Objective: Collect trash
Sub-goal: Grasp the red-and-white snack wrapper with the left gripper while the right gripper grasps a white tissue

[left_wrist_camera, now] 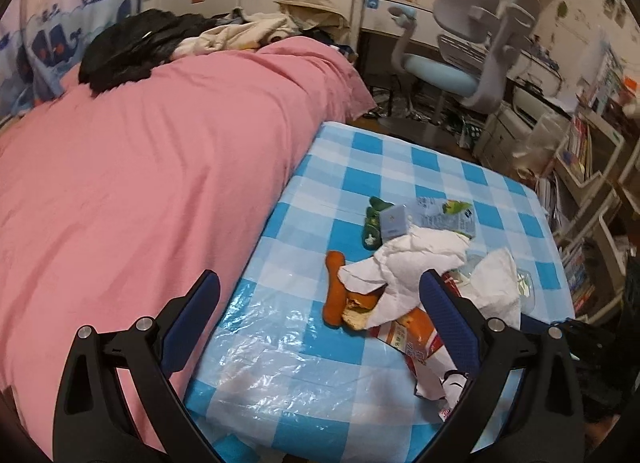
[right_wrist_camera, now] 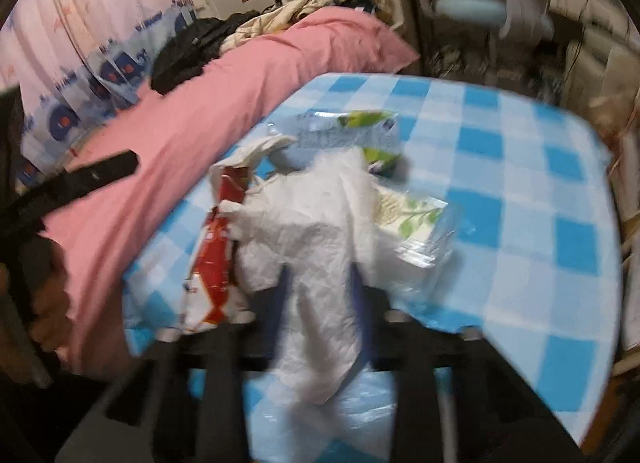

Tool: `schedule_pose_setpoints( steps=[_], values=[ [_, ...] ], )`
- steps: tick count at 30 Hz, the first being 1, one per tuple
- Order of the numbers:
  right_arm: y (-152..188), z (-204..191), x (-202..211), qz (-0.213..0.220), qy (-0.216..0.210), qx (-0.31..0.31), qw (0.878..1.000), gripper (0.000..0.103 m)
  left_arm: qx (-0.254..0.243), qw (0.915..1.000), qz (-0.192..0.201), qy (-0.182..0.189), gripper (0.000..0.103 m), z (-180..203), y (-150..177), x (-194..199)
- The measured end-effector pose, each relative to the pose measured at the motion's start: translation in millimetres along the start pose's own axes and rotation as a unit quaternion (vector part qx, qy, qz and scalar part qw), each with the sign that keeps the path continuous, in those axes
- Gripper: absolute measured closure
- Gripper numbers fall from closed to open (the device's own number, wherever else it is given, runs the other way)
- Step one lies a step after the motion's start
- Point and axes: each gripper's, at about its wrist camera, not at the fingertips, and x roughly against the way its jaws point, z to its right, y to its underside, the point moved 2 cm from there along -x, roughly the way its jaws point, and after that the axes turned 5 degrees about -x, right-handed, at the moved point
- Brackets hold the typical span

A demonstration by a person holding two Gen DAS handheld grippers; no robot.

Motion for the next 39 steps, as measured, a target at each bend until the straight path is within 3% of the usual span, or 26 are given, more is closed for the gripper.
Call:
schedule_pose_setpoints(
  steps=[2, 12, 14, 16, 17, 23, 25, 27, 28, 29, 32, 34, 36, 39],
  values=[
    [0, -2, 7, 0.012, -0.007, 0.001, 1.0, 0.098, -0.009, 0.9999, -0.01, -0.005, 0.007, 4, 1, -1],
    [-13, 21, 51, 0.072, -0.031, -0.03, 0.997, 0.101, -0.056, 0.9971, -0.051, -0.008, 0.007, 16, 10, -22],
    [-16, 25, 60, 0.08, -0.03, -0.029, 0.996, 0.101, -0.044, 0.9958, -0.06, 0.053, 0.007, 21, 11, -22],
    [-15, 32, 69, 0.084, -0.04, -0.037, 0.995, 0.101, -0.009, 0.9867, -0.083, 0.139, 0.007, 24, 12, -22],
    [-15, 35, 72, 0.083, -0.049, -0.044, 0.994, 0.101, -0.007, 0.9848, -0.083, 0.152, 0.007, 27, 12, -20],
    [0, 34, 87, 0.086, -0.083, -0.061, 0.991, 0.101, -0.067, 0.9847, -0.092, 0.132, 0.009, 68, 22, -23],
    [10, 31, 90, 0.083, -0.092, -0.066, 0.99, 0.101, -0.075, 0.9835, -0.106, 0.126, 0.021, 73, 26, -29],
    [19, 30, 92, 0.078, -0.099, -0.072, 0.989, 0.101, -0.085, 0.9823, -0.115, 0.121, 0.052, 76, 31, -33],
    [26, 28, 92, 0.073, -0.105, -0.077, 0.989, 0.101, -0.082, 0.9806, -0.115, 0.136, 0.059, 75, 32, -32],
    [29, 28, 94, 0.071, -0.109, -0.08, 0.988, 0.101, -0.075, 0.9792, -0.114, 0.15, 0.074, 74, 32, -29],
    [40, 25, 94, 0.061, -0.118, -0.085, 0.987, 0.101, -0.074, 0.9785, -0.11, 0.158, 0.079, 69, 32, -21],
    [44, 23, 94, 0.058, -0.124, -0.085, 0.987, 0.101, -0.051, 0.9743, -0.12, 0.184, 0.08, 61, 30, -21],
    [46, 23, 97, 0.062, -0.128, -0.086, 0.986, 0.101, 0.003, 0.9589, -0.128, 0.254, 0.08, 47, 22, -15],
    [49, 24, 100, 0.063, -0.14, -0.094, 0.984, 0.101, 0.059, 0.9459, -0.093, 0.305, 0.08, 25, 4, 4]
  ],
)
